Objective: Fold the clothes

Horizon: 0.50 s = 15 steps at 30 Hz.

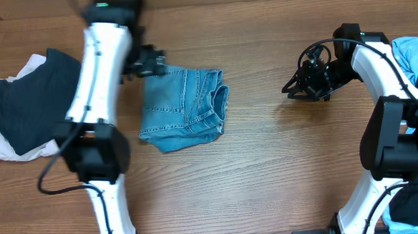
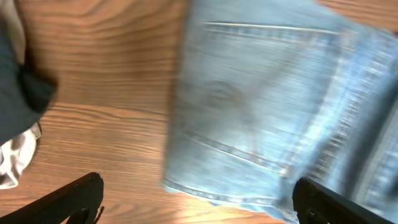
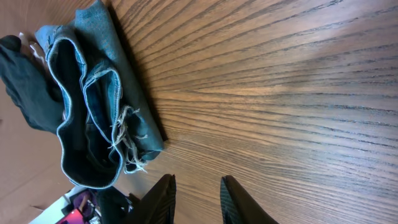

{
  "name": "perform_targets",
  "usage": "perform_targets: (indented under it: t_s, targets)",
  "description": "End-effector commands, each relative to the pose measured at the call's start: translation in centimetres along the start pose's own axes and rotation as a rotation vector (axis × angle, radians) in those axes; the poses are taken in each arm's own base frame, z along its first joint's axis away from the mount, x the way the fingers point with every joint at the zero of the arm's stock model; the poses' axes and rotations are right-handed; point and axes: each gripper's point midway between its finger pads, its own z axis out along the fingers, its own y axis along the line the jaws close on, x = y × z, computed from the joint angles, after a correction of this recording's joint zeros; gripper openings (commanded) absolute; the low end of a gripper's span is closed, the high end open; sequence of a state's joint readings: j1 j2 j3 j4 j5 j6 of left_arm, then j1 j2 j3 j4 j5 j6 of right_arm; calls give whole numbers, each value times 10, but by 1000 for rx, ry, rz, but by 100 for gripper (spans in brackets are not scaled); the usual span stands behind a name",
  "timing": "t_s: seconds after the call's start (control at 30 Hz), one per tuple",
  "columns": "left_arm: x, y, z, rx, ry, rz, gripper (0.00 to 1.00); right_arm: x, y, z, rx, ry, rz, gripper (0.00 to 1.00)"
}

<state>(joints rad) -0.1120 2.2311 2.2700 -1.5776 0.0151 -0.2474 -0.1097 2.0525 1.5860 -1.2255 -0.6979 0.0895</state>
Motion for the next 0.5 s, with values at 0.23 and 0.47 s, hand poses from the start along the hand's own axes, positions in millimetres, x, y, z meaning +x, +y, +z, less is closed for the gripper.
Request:
perform_targets:
  t_s: [0.23, 0.47]
  targets:
    - [29, -9, 96, 452, 157, 108, 100, -4, 11, -15, 9, -47, -76, 28]
    - [65, -33, 149, 633, 210, 74, 100, -4, 11, -15, 9, -46, -75, 28]
